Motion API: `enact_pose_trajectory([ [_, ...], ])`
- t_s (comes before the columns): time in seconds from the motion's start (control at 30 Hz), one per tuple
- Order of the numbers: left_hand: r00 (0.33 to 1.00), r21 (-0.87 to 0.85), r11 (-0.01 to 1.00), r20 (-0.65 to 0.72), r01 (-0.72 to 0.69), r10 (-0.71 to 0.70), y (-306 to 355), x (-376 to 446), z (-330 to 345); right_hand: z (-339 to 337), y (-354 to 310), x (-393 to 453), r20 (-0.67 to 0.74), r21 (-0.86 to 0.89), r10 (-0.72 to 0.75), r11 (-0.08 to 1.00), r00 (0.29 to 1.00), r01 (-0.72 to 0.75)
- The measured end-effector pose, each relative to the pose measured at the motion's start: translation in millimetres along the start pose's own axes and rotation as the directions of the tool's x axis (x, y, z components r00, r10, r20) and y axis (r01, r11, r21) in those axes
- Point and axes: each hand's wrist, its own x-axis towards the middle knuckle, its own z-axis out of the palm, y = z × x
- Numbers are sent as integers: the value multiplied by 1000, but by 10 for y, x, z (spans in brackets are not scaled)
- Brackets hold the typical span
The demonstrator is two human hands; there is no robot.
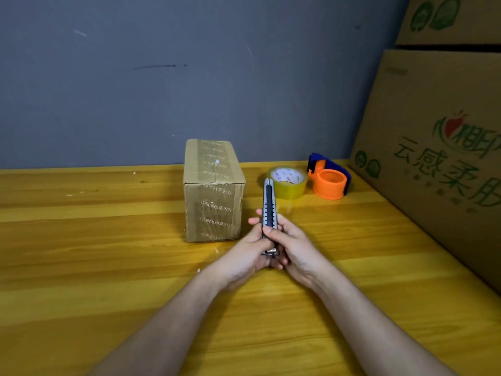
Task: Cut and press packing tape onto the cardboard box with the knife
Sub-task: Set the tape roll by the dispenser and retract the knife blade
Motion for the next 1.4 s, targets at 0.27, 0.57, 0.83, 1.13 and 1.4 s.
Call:
enact_pose_trajectory([
  [0.27,1000,-81,996,-13,23,-24,0,27,-18,44,39,27,-80,68,-29,997,996,34],
  [0.57,994,-91,996,-108,6,-16,21,48,-5,-6,-6,69,-183,93,-17,995,983,35],
  [0.83,936,90,993,-350,78,-42,71,140,72,-89,-138,164,-237,-154,-52,988,970,15],
  [1.13,841,83,989,-538,124,-60,187,446,119,-68,-410,470,-254,-384,-21,920,967,-81],
  [1.4,742,167,956,-667,239,-69,49,880,-32,-14,-369,880,-334,-475,25,859,942,-191],
])
